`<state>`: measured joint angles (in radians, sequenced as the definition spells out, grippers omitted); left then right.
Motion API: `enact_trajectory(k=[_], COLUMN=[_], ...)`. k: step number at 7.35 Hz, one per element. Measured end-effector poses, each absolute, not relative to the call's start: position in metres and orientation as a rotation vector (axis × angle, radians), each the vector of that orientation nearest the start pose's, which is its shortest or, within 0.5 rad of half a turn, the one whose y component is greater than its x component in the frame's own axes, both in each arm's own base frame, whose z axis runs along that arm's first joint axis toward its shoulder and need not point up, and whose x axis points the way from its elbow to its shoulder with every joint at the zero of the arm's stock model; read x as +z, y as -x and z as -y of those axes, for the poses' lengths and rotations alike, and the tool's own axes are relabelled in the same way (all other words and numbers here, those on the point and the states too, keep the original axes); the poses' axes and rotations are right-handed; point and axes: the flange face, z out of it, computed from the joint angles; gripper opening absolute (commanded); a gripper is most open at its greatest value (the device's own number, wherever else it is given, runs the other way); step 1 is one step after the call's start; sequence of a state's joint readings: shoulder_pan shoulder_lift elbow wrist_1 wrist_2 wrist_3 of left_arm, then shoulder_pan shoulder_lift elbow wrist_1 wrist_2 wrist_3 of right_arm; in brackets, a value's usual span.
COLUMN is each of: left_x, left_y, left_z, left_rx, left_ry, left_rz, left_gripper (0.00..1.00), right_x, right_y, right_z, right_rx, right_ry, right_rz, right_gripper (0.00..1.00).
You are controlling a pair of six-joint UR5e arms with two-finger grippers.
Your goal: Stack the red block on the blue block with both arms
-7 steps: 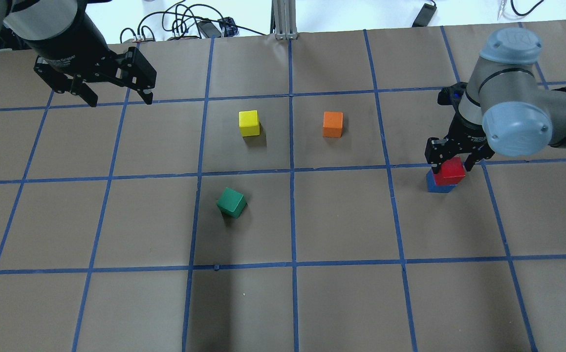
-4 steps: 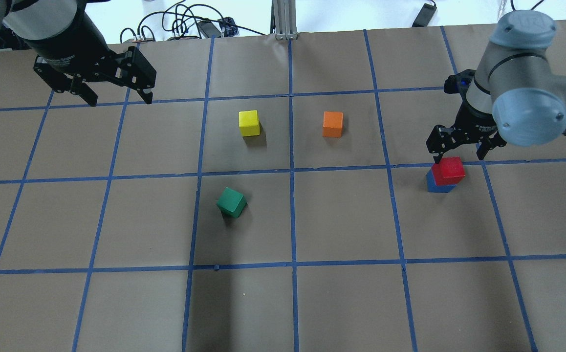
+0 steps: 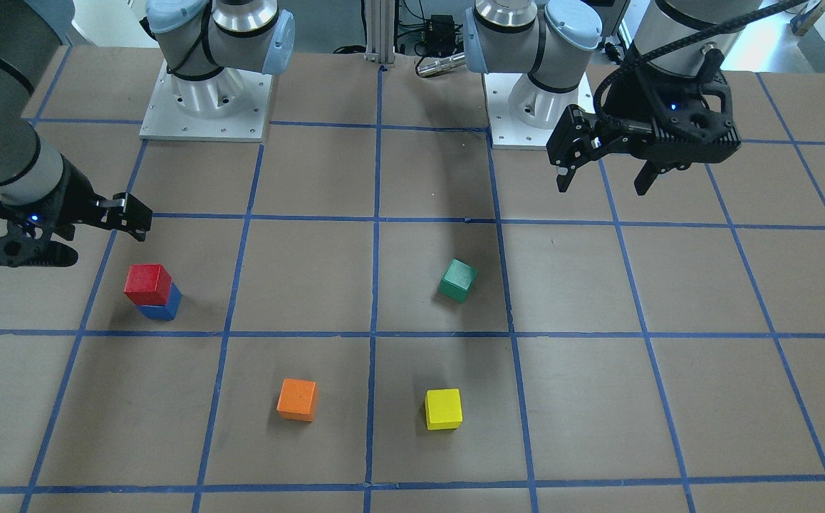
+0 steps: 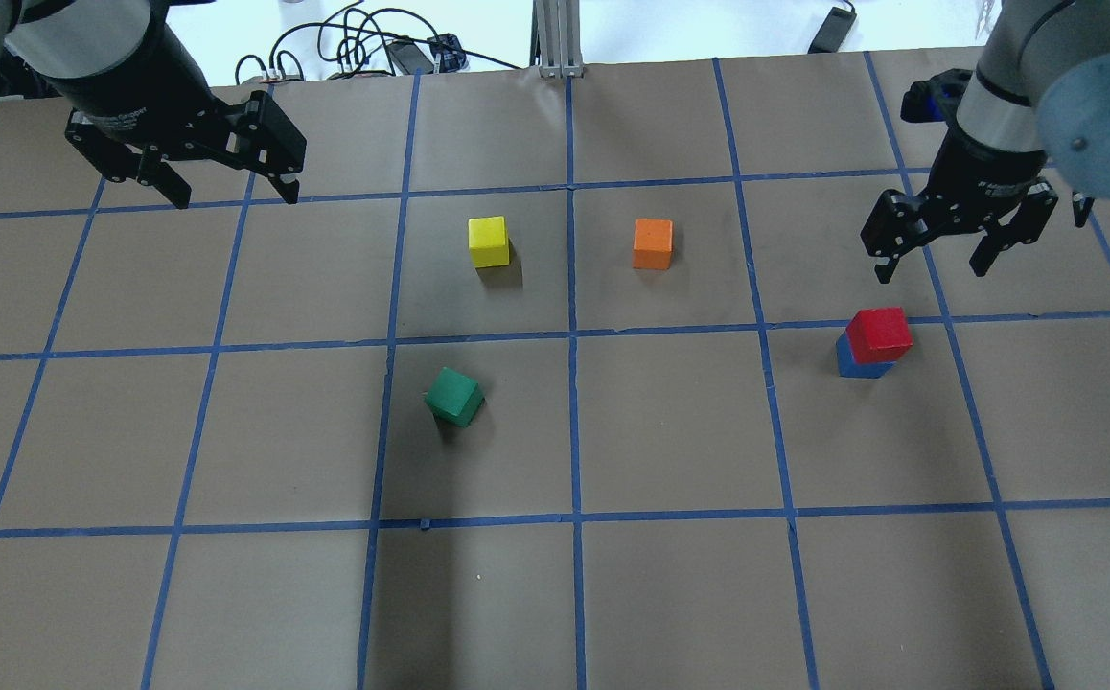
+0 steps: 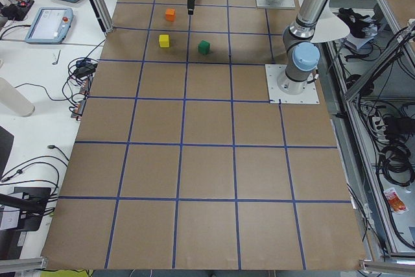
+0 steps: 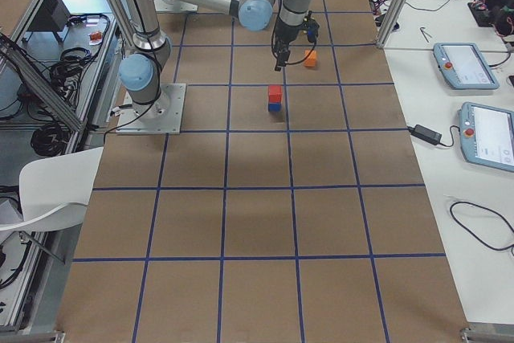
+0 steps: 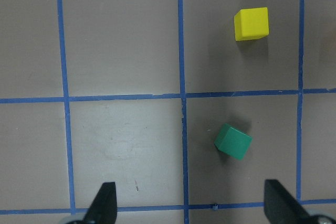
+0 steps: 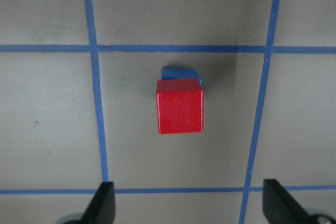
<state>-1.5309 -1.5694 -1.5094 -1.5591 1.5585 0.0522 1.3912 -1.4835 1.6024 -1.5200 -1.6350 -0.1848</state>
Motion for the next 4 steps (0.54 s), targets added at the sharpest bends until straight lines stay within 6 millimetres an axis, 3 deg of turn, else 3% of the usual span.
enact_trajectory(k=[2, 4], left_x=[0.520, 0.520], left_y=[0.115, 0.115], left_z=[0.503, 0.503], left_rx=[-0.119, -0.119], left_ry=[-0.020, -0.020], left_rz=[-3.148, -3.148], left_gripper=[1.00, 1.00], right_x=[0.459, 0.468], right_y=[-0.070, -0.113], right_z=[0.504, 0.492], right_rx=[0.227, 0.196], right_ry=[0.003, -0.006], right_rz=[-3.181, -3.199], right_gripper=[1.00, 1.00])
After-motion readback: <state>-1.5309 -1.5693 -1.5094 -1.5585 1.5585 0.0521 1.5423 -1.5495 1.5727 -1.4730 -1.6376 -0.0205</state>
